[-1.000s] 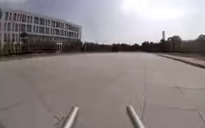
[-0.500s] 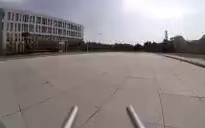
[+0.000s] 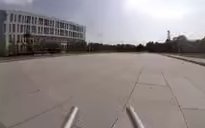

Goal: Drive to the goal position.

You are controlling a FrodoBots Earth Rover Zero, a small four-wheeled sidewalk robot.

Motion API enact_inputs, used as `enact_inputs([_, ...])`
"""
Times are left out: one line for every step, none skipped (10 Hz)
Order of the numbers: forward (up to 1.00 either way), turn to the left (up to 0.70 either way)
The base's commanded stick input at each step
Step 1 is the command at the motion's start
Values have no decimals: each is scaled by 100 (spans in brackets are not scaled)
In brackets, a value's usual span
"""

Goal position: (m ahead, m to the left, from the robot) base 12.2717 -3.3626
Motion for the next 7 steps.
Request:
enact_inputs([85, 1])
enact_inputs([85, 1])
enact_inputs([85, 1])
enact_inputs([85, 1])
enact_inputs([85, 1])
enact_inputs([85, 1])
enact_inputs([85, 1])
